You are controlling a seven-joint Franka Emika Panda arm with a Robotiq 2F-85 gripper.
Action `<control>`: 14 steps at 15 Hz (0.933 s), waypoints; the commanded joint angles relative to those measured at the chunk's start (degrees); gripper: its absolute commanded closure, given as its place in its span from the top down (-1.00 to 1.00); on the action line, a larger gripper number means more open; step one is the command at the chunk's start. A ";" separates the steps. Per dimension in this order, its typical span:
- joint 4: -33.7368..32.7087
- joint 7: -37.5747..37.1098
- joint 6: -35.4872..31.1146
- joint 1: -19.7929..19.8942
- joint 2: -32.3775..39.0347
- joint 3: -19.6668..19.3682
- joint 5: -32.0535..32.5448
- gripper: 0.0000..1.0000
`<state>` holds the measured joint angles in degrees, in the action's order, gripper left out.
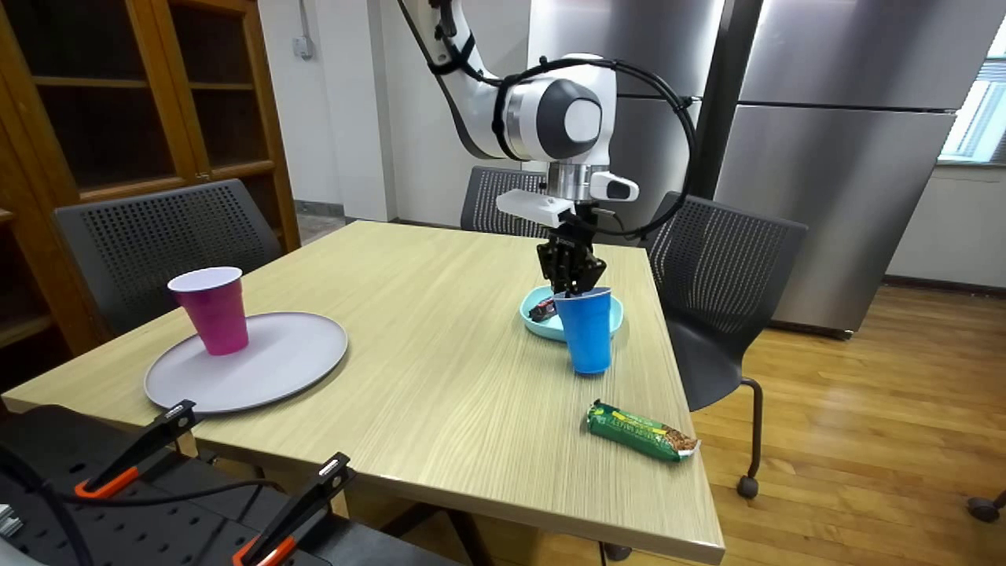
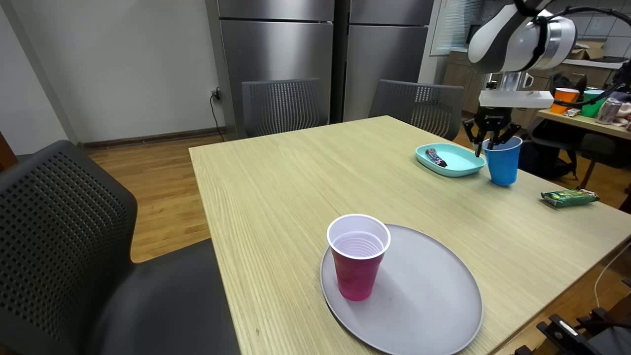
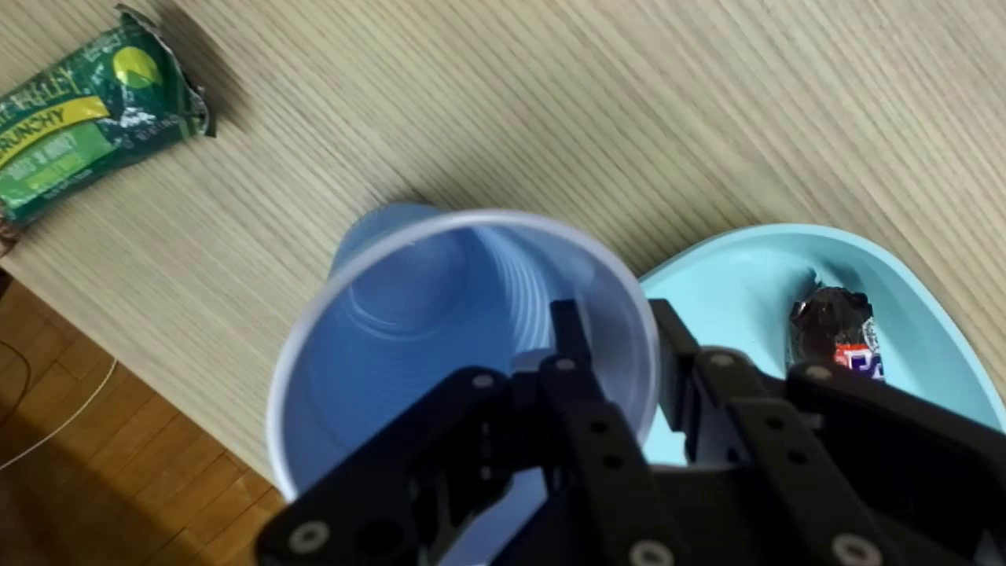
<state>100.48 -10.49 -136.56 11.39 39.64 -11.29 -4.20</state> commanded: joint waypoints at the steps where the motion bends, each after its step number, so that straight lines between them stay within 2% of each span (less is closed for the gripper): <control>1: -0.41 1.55 0.56 0.97 -0.43 0.80 -0.50 -0.99; 7: 0.63 0.68 0.42 -0.29 -1.36 -0.58 1.44 -0.97; 8: 2.81 1.32 0.93 -0.21 -3.87 -1.23 2.20 -0.97; 14: 7.31 3.62 1.73 -0.99 -8.91 -2.05 6.87 -0.97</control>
<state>103.13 -9.25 -136.40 11.29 35.95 -12.99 0.07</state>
